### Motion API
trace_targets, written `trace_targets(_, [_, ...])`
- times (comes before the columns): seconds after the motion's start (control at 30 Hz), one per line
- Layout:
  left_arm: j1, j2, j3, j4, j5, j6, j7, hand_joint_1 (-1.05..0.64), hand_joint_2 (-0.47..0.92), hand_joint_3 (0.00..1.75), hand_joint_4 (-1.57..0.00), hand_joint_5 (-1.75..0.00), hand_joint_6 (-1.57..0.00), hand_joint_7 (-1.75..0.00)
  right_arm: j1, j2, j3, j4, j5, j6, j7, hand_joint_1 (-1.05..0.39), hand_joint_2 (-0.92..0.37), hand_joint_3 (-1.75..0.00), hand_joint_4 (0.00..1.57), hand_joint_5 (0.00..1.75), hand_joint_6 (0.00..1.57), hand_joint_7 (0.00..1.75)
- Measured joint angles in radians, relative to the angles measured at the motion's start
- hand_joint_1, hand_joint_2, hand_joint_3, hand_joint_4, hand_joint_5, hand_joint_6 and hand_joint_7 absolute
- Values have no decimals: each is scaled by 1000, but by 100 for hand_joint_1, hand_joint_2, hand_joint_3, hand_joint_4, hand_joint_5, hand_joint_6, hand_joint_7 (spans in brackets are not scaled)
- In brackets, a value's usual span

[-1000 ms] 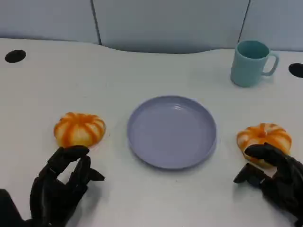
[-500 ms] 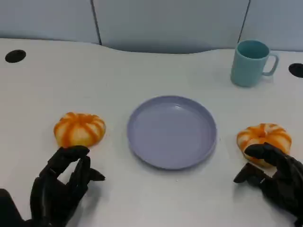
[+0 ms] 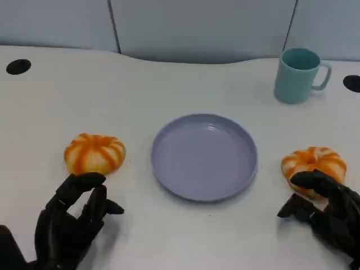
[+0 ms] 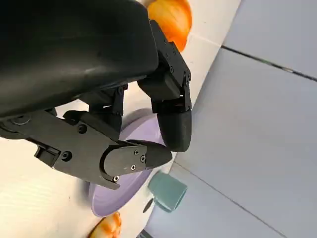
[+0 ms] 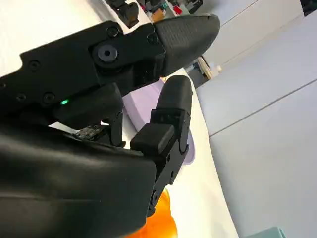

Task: Grasp the bread from the table and place it into the plate.

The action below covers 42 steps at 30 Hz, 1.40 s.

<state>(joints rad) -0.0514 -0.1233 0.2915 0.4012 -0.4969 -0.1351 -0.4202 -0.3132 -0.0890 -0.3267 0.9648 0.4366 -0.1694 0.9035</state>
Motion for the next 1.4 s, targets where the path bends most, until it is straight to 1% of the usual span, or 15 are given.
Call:
trace_targets(0.33, [-9,10,0,9,1,-10,-13,-34,79,40,-66,-155,-64,-110,-1,0,0,3,0,-4,0,-44,-92,-9,69,128,79,77])
trace_targets(0.37, [-9,10,0,11,1,-11,-13,-37,80,37,-61,-145,-59,-101,-1,0,0,3,0,-5,0,-44,-92,-9,69,128,79,77])
trace_targets(0.4, [-9,10,0,12,1,-11,-13,-45,86,26,-55,-118,-57,-69,-1,0,0,3,0,-5,0,-43,-92,-10,69,128,79,77])
trace_targets(0.43, [-8,15,-8,16,38,-50,-13,-49,89,20,-54,-102,-60,-45,-1,0,0,2,1,-5,5,-42,-92,-10,69,128,79,77])
trace_targets(0.47, [-8,29,-22,18,95,-114,-13,-54,91,14,-44,-81,-55,-22,-1,1,-1,2,3,-5,12,-43,-92,-11,69,130,79,78])
trace_targets(0.5, [-10,48,-34,18,154,-189,-13,-56,91,10,-41,-71,-53,-14,-1,1,-1,1,6,-5,16,-43,-92,-12,69,132,79,79])
trace_targets(0.6, [-28,144,-72,13,358,-418,2,-60,92,8,-34,-57,-49,-3,-1,3,-1,0,7,-4,26,-43,-92,-12,67,134,78,80])
trace_targets(0.7, [-66,249,-99,4,596,-602,102,-62,92,7,-30,-52,-45,0,1,3,0,-4,7,3,27,-42,-92,-12,67,134,78,80])
trace_targets(0.77, [-91,298,-108,-4,729,-661,195,-61,92,4,-29,-49,-44,0,4,3,1,-10,6,7,27,-42,-92,-13,67,135,78,81])
trace_targets(0.87, [-113,343,-128,-7,868,-703,313,-62,92,3,-26,-46,-43,0,10,6,4,-21,6,10,23,-43,-92,-11,68,136,78,82])
trace_targets(1.1, [-134,404,-182,-6,972,-713,460,-62,92,2,-26,-44,-43,0,18,10,12,-50,6,27,-2,-43,-92,-11,68,136,78,82])
trace_targets(1.13, [-134,408,-188,-5,978,-713,468,-67,92,3,-17,-39,-35,0,19,10,12,-52,6,27,-4,-44,-92,-11,68,135,78,82])
trace_targets(1.17, [-138,417,-201,-17,1023,-684,485,-70,92,3,-11,-36,-30,0,22,10,13,-53,6,27,-3,-43,-92,-11,68,135,78,81])
trace_targets(1.27, [-185,493,-264,-77,1267,-490,493,-73,92,3,-6,-33,-26,0,25,12,13,-58,7,28,-3,-43,-92,-10,67,133,77,81])
trace_targets(1.4, [-266,543,-341,-113,1389,-322,503,-74,92,3,-5,-30,-23,0,29,14,16,-63,6,26,-6,-46,-92,-9,69,132,79,81])
